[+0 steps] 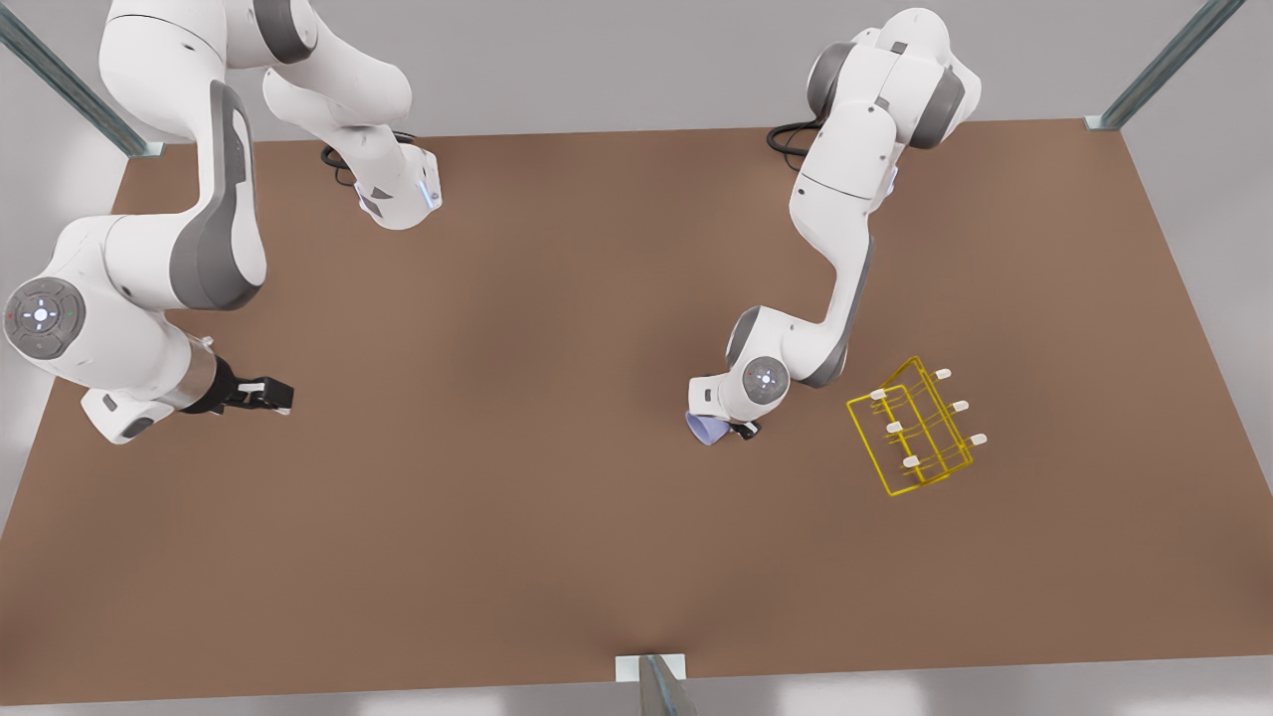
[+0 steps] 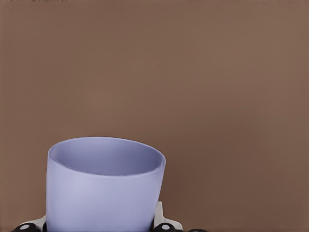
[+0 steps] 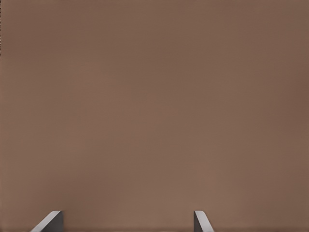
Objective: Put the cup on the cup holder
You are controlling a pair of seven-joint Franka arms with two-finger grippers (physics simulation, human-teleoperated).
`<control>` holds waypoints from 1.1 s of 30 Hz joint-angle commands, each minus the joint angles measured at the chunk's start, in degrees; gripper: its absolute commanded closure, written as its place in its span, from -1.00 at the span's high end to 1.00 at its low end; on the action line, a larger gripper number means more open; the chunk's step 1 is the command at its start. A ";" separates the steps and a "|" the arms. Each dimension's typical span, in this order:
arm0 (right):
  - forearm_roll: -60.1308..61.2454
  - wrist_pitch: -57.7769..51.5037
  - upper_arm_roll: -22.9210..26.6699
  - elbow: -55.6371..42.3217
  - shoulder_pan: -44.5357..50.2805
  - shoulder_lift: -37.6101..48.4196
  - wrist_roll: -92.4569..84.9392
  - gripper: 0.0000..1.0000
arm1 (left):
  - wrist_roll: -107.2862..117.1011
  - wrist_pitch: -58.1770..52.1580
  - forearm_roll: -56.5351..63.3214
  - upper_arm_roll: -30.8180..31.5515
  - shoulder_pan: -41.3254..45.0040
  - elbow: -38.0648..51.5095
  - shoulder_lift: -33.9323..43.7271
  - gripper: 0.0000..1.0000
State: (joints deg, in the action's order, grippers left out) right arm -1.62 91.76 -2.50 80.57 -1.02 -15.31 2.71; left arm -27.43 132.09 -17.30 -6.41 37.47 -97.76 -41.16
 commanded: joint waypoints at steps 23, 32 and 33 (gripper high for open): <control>-0.14 0.53 0.30 -1.99 0.41 -1.13 1.16 1.00 | -6.23 -63.44 64.40 0.00 6.91 18.49 0.03 0.62; -0.14 0.53 0.21 -1.99 0.41 -1.13 1.16 1.00 | -9.66 -77.15 82.86 0.00 7.97 18.31 -3.75 0.62; -0.14 0.53 0.21 -1.99 0.41 -1.13 1.16 1.00 | -9.57 -77.33 82.87 -0.09 7.97 17.17 -3.75 0.62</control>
State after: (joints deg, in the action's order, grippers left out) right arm -1.77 92.31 -2.28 78.60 -0.61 -16.50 3.76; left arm -31.63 62.95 61.73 -6.45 45.41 -80.60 -44.79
